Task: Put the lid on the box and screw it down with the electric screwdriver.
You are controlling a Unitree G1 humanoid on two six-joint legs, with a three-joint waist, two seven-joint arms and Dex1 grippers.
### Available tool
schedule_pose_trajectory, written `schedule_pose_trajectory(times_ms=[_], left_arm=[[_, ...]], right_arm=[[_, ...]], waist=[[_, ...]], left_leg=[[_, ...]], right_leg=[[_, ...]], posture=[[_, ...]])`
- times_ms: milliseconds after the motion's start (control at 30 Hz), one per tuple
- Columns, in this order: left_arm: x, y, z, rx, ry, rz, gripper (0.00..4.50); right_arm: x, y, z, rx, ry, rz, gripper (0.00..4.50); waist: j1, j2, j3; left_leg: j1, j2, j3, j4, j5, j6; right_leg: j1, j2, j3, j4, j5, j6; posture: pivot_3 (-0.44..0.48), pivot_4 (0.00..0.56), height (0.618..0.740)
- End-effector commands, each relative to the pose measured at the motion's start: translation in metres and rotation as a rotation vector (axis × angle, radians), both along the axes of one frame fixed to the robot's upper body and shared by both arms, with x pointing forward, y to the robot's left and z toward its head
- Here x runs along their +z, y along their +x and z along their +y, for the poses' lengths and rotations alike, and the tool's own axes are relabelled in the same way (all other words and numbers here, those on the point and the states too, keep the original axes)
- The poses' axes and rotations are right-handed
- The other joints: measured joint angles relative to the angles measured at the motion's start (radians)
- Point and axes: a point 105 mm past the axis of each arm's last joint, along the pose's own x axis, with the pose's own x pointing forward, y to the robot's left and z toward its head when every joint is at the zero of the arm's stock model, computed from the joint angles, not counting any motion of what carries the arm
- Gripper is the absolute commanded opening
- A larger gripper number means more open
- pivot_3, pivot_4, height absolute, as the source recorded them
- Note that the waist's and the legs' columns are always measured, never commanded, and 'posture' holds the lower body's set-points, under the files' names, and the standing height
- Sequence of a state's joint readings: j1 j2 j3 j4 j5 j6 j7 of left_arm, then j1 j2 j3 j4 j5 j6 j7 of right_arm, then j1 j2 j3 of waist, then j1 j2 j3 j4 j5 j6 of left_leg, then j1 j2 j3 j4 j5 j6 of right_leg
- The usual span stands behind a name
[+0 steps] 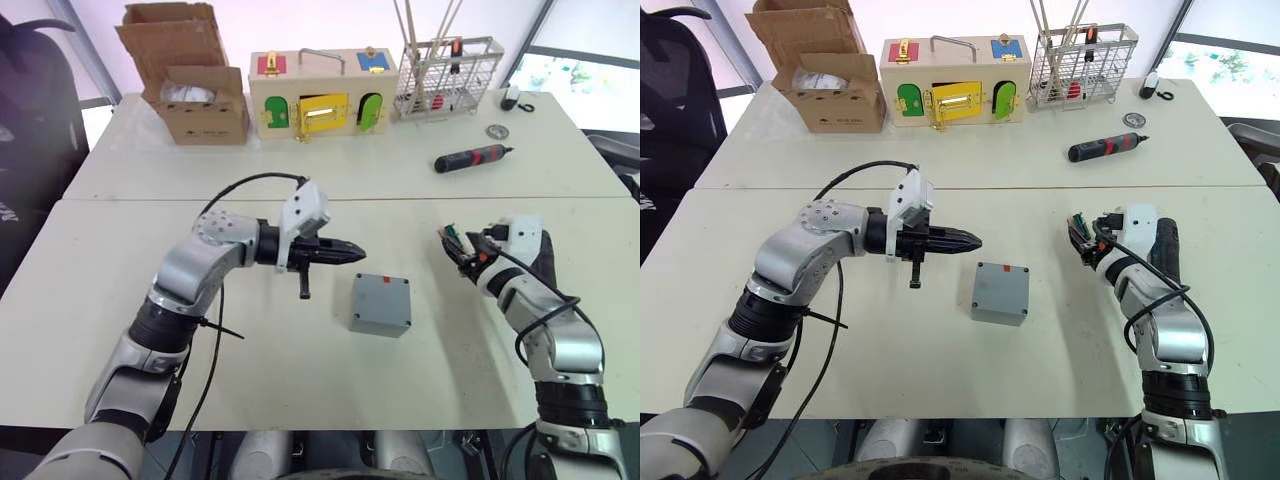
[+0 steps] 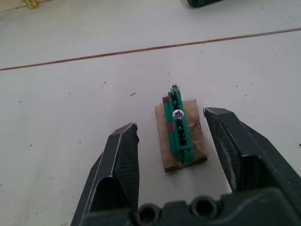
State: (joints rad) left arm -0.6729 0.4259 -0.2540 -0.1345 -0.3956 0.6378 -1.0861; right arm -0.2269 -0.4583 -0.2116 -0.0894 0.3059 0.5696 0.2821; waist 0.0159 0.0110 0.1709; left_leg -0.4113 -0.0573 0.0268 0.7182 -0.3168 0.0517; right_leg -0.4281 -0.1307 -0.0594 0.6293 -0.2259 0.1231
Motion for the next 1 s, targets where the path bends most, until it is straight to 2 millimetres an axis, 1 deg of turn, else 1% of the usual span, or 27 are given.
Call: schedule_pose_trajectory(times_ms=[33,233,300,333,400,433,467,767,833,1000], left_arm=[[0.009,-0.007,-0.003,-0.032,-0.003,-0.069,0.0],[0.007,-0.008,-0.003,-0.039,0.003,-0.074,0.0],[0.006,-0.008,-0.004,-0.045,0.016,-0.088,0.0],[0.006,-0.008,-0.004,-0.047,0.019,-0.092,0.0],[0.006,-0.008,-0.006,-0.049,0.018,-0.096,0.0],[0.006,-0.008,-0.006,-0.05,0.017,-0.098,0.0],[0.006,-0.008,-0.006,-0.052,0.018,-0.099,0.0],[0.006,-0.007,-0.005,-0.048,0.019,-0.105,0.0],[0.007,-0.006,-0.004,-0.044,0.016,-0.105,0.0],[0.007,-0.003,-0.001,-0.033,0.015,-0.107,0.0]], right_arm=[[0.017,0.006,-0.004,-0.02,0.015,-0.066,2.58],[0.018,0.009,0.0,-0.011,0.014,-0.075,2.58],[0.018,0.009,0.001,-0.011,0.009,-0.075,1.95],[0.017,0.009,0.001,-0.01,0.012,-0.075,1.71],[0.017,0.01,0.002,-0.011,0.016,-0.074,0.82],[0.016,0.01,0.003,-0.01,0.016,-0.073,0.23],[0.016,0.011,0.003,-0.01,0.014,-0.074,0.04],[0.019,0.009,0.004,-0.004,0.019,-0.076,0.04],[0.023,0.008,0.004,0.0,0.022,-0.089,0.04],[0.043,0.006,0.005,0.019,0.007,-0.142,0.04]], waist=[[-0.005,0.0,0.0],[-0.003,0.0,0.0],[-0.003,0.0,0.0],[-0.003,0.0,0.0],[-0.003,0.0,0.0],[-0.004,0.0,0.0],[-0.004,0.0,0.0],[-0.004,0.0,0.0],[-0.004,0.0,0.0],[-0.004,0.0,0.0]], left_leg=[[0.0,0.0,0.0,0.0,0.0,0.0],[0.0,0.0,0.0,0.0,0.0,0.0],[0.0,0.0,0.0,0.0,0.0,0.0],[0.0,0.0,0.0,0.0,0.0,0.0],[0.0,0.0,0.0,0.0,0.0,0.0],[0.0,0.0,0.0,0.0,0.0,0.0],[0.0,0.0,0.0,0.0,0.0,0.0],[0.0,0.0,0.0,0.0,0.0,0.0],[0.0,0.0,0.0,0.0,0.0,0.0],[0.0,0.0,0.0,0.0,0.0,0.0]], right_leg=[[0.0,0.0,0.0,0.0,0.0,0.0],[0.0,0.0,0.0,0.0,0.0,0.0],[0.0,0.0,0.0,0.0,0.0,0.0],[0.0,0.0,0.0,0.0,0.0,0.0],[0.0,0.0,0.0,0.0,0.0,0.0],[0.0,0.0,0.0,0.0,0.0,0.0],[0.0,0.0,0.0,0.0,0.0,0.0],[0.0,0.0,0.0,0.0,0.0,0.0],[0.0,0.0,0.0,0.0,0.0,0.0],[0.0,0.0,0.0,0.0,0.0,0.0]], posture=[[0.0,0.15,0.694],[0.0,0.15,0.694],[0.0,0.15,0.694],[0.0,0.15,0.694],[0.0,0.15,0.694],[0.0,0.15,0.694],[0.0,0.15,0.694],[0.0,0.15,0.694],[0.0,0.15,0.694],[0.0,0.15,0.694]])
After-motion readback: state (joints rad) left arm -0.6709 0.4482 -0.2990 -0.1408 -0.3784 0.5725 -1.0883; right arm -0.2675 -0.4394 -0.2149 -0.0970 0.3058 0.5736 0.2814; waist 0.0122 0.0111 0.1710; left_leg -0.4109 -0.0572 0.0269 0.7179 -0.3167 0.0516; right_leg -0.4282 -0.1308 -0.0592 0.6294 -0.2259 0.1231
